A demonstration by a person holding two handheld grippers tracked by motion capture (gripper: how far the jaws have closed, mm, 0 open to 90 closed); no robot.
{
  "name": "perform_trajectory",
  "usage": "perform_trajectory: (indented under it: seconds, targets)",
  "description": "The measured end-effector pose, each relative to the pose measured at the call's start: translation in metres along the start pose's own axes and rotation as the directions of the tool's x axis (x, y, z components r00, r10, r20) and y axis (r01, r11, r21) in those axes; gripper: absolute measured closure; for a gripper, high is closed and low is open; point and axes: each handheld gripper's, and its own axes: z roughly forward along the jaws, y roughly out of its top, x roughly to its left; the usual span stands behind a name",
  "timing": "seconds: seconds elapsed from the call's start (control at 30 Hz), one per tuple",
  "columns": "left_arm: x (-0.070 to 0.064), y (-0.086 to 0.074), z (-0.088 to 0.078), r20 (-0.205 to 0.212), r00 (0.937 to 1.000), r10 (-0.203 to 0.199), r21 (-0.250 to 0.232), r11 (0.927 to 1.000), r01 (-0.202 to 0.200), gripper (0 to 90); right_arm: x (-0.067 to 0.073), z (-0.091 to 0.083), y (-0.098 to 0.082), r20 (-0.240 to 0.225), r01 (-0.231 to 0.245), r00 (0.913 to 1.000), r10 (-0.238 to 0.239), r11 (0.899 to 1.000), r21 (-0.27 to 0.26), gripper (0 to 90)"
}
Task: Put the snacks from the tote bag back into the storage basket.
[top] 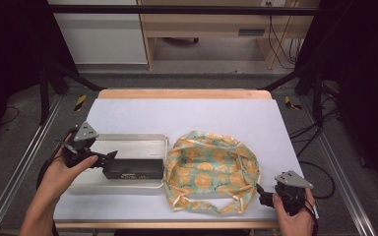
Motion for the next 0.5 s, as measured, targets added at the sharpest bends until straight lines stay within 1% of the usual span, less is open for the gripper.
perform_trajectory:
  seconds: [0.03, 0.07, 0.1, 0.23, 0.33, 0.37, 0.43, 0.5]
  targets:
    - [0.002, -0.002, 0.000, -0.004, 0.9999, -0.011, -0.010, 0.9999, 0.011, 7.0, 0.000, 0.000, 0.000, -0.002, 0.000, 1.0000, 0.000, 1.000, 0.002, 6.0]
    - [0.002, -0.002, 0.000, -0.004, 0.9999, -0.011, -0.010, 0.9999, 0.011, 7.0, 0.001, 0.000, 0.000, -0.003, -0.003, 1.0000, 0.003, 1.000, 0.003, 6.0]
    - [0.004, -0.004, 0.000, -0.010, 0.9996, -0.027, -0.025, 0.9993, 0.027, 7.0, 0.001, 0.000, 0.000, -0.004, -0.003, 1.0000, 0.003, 1.000, 0.002, 5.9]
    - [0.011, -0.011, 0.001, -0.031, 0.9975, -0.063, -0.047, 0.9970, 0.062, 6.9, 0.001, 0.000, 0.000, -0.006, -0.002, 1.0000, 0.002, 1.000, 0.000, 5.9]
    - [0.017, -0.017, 0.002, -0.038, 0.9933, -0.109, -0.068, 0.9921, 0.106, 7.0, 0.000, 0.001, 0.000, -0.006, 0.000, 1.0000, 0.000, 1.000, -0.001, 5.9]
    - [0.020, -0.019, 0.003, -0.049, 0.9914, -0.121, -0.072, 0.9904, 0.118, 6.9, 0.000, 0.000, 0.000, -0.006, -0.002, 1.0000, 0.002, 1.000, -0.001, 5.9]
    - [0.024, -0.023, 0.003, -0.064, 0.9884, -0.138, -0.076, 0.9883, 0.133, 6.9, 0.000, 0.000, 0.000, -0.006, -0.002, 1.0000, 0.002, 1.000, -0.001, 5.9]
    - [0.027, -0.028, 0.006, -0.066, 0.9844, -0.163, -0.080, 0.9843, 0.157, 6.9, 0.000, 0.000, 0.000, -0.010, -0.007, 0.9999, 0.007, 1.000, -0.002, 5.9]
